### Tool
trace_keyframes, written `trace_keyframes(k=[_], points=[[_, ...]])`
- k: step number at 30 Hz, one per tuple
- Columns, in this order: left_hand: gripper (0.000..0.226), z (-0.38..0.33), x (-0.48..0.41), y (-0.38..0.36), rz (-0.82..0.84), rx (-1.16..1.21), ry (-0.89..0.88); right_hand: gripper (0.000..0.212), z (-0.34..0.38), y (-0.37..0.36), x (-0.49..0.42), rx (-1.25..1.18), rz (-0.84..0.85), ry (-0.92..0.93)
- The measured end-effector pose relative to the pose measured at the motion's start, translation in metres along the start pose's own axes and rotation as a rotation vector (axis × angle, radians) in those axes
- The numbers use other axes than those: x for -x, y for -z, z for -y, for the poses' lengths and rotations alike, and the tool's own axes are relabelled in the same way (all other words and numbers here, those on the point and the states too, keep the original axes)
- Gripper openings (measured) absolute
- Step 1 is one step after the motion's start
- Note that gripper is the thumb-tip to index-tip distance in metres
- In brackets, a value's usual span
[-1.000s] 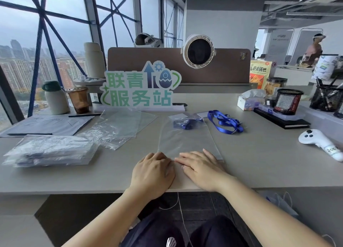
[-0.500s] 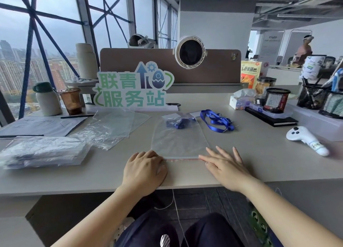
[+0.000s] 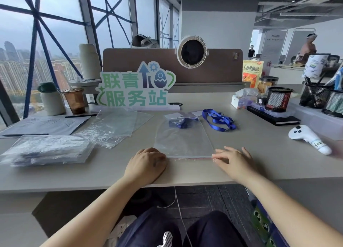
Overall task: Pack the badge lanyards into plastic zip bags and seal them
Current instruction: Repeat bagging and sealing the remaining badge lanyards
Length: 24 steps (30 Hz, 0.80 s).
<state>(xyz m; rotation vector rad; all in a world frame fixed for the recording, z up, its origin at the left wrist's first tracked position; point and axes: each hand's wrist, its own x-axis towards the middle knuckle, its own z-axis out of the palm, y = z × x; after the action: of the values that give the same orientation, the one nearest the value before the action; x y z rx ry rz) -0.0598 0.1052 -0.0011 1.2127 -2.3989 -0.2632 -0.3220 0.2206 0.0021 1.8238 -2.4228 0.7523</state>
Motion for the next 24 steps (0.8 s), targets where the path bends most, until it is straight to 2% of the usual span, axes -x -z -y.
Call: trace_keyframes(k=[3, 7, 9, 11, 16, 18, 19, 22, 24], points=[[0.039, 0.009, -0.006, 0.001, 0.027, 0.031, -0.022, 0.007, -0.001, 0.004, -0.009, -0.060, -0.053, 0.059], [0.053, 0.017, -0.011, 0.001, 0.042, 0.034, -0.056, 0.008, -0.002, -0.001, -0.013, -0.014, -0.011, 0.157], [0.054, 0.018, -0.013, 0.001, 0.046, 0.047, -0.075, 0.007, -0.002, -0.001, -0.014, -0.133, 0.019, 0.115], [0.049, 0.017, -0.015, 0.002, 0.041, 0.083, -0.080, 0.009, 0.001, 0.001, -0.016, -0.291, 0.039, 0.047], [0.004, 0.016, -0.020, 0.005, -0.039, 0.249, -0.036, 0.015, 0.007, 0.008, -0.016, -0.494, 0.088, -0.002], [0.014, 0.012, -0.024, 0.004, -0.070, 0.376, -0.013, 0.032, 0.005, 0.008, -0.015, -0.503, 0.172, 0.004], [0.019, 0.012, -0.027, 0.003, -0.073, 0.428, -0.004, 0.034, 0.003, 0.007, -0.016, -0.508, 0.191, 0.000], [0.015, 0.013, -0.040, 0.000, -0.077, 0.527, 0.030, 0.011, 0.000, 0.007, -0.027, -0.539, 0.127, -0.004], [0.014, 0.012, -0.053, -0.001, -0.082, 0.561, 0.083, 0.008, 0.001, 0.008, -0.042, -0.599, 0.083, -0.038]])
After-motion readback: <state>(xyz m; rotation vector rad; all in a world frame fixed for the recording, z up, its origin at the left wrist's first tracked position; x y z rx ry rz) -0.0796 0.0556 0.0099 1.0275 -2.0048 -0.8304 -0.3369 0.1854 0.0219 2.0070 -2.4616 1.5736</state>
